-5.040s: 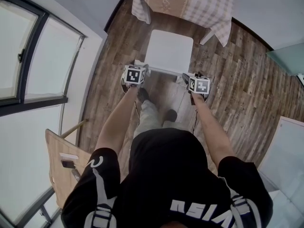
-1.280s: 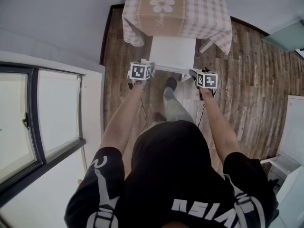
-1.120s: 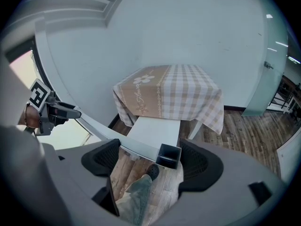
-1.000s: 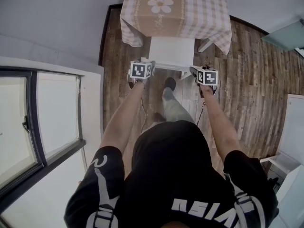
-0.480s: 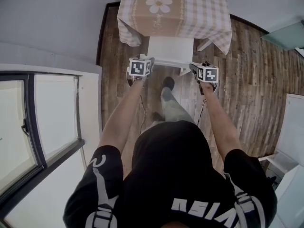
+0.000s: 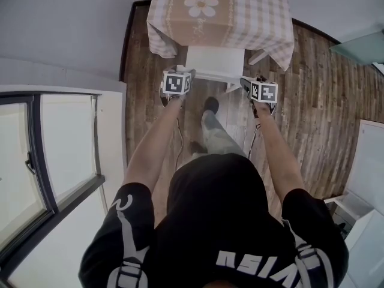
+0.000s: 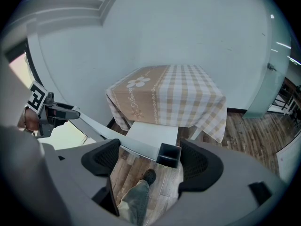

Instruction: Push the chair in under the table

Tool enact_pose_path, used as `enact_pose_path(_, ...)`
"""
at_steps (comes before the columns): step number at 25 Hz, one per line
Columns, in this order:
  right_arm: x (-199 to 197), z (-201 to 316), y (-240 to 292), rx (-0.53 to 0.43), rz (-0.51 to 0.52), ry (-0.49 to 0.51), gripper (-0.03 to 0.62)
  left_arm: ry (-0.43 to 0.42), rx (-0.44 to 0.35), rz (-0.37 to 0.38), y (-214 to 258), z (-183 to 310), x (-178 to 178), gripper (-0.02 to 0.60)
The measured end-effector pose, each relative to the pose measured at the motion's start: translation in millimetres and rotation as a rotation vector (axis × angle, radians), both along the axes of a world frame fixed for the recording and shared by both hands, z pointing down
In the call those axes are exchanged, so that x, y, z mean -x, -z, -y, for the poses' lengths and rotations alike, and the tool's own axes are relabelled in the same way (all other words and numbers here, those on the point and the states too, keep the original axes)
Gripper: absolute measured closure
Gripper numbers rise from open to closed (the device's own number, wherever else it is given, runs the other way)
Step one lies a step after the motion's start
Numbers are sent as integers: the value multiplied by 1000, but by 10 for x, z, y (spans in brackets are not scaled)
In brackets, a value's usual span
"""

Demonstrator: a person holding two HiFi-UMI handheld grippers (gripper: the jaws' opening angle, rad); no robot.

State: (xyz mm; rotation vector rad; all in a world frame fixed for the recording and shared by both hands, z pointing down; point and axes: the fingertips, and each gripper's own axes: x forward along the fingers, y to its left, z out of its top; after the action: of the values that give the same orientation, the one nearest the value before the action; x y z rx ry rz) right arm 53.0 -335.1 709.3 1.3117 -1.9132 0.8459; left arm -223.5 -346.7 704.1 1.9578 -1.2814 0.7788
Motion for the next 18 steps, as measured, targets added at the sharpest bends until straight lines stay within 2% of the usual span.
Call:
enact_pose_path(8, -4, 266, -9, 8, -1, -2, 177, -14, 5, -23, -68, 267, -35, 262)
enact_pose_path(18, -24, 740, -16, 17, -4, -11, 177, -31, 14, -7, -20, 755, -27, 262)
